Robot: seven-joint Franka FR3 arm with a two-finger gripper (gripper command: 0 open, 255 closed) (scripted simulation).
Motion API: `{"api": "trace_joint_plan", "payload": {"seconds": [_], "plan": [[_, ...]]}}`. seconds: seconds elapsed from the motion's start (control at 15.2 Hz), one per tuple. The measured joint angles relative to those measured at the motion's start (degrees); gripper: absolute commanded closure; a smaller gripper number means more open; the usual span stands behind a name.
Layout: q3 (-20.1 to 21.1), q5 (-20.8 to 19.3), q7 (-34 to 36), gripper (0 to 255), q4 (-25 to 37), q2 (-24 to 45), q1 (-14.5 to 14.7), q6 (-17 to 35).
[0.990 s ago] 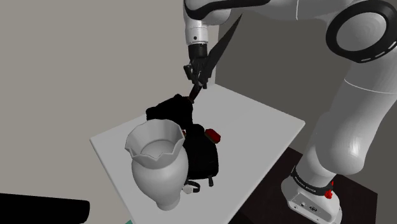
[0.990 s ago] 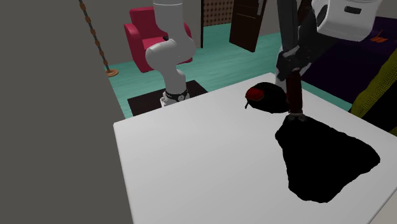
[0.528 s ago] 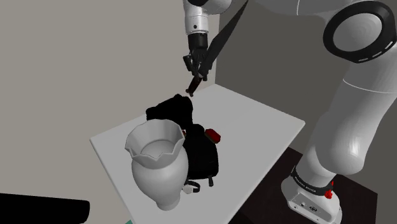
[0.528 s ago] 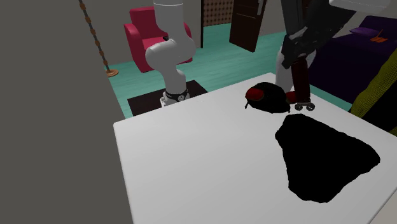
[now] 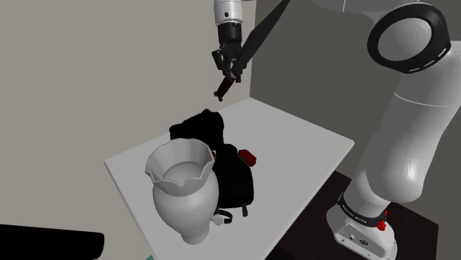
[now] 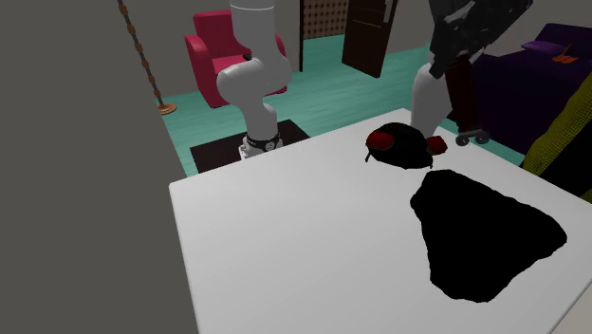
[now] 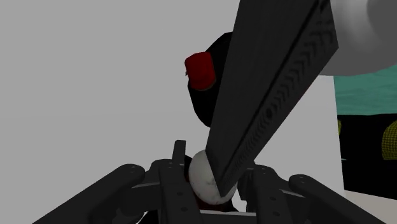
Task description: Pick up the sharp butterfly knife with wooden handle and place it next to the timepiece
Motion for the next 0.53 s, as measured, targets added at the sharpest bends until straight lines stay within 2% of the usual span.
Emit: {"api": "trace_joint_plan", "payload": {"seconds": [0.4, 0.53], "plan": [[-0.1, 0.6, 1.1, 255, 6.9, 1.9, -0.2, -4.9], [0.0, 0.4, 1.2, 255, 3.5, -1.1, 0.0, -4.5]]}}
